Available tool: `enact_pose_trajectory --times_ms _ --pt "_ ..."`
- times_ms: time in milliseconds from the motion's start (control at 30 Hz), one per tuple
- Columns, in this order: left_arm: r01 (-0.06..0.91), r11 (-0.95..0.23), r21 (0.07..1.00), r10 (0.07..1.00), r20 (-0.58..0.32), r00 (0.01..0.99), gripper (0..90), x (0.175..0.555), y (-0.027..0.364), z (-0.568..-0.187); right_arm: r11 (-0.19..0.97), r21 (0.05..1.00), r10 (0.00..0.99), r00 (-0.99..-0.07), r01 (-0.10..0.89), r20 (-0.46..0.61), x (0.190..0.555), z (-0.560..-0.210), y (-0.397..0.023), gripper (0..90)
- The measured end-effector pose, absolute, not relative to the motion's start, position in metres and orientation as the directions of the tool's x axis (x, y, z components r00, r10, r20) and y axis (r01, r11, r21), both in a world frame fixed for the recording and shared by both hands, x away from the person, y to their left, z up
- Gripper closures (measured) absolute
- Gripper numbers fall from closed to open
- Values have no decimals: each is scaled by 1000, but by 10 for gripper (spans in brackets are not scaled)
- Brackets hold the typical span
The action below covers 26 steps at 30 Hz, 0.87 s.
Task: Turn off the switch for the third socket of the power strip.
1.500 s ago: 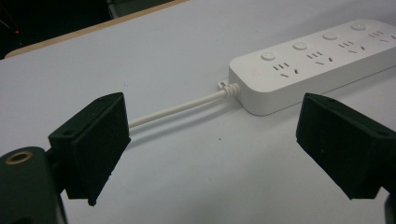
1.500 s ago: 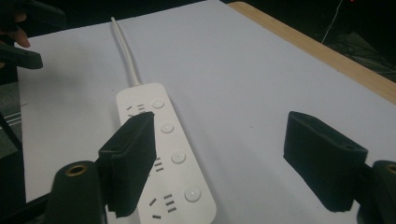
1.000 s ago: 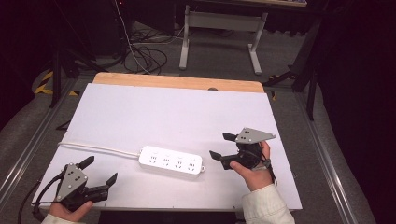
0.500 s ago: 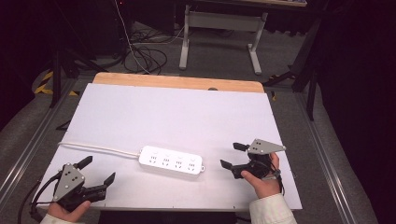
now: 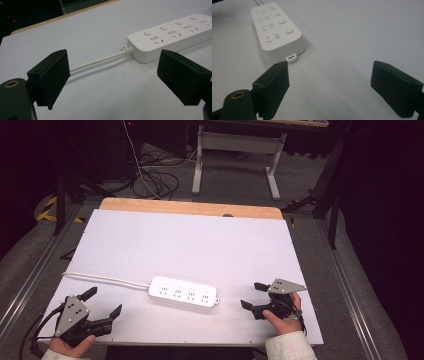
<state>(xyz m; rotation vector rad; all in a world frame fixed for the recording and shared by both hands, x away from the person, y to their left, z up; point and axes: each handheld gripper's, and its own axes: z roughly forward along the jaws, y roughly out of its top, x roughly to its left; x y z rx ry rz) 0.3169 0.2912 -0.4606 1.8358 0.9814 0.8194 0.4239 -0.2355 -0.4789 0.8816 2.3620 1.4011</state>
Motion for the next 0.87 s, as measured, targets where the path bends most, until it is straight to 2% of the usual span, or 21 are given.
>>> enact_pose_trajectory --times_ms 567,867 --pt "328 -309 893 880 137 456 138 320 294 -464 356 851 629 -772 386 87 418 -489 -235 172" --pt "303 -293 907 879 131 458 134 320 294 -466 340 875 632 -772 345 59 415 -485 -238 184"
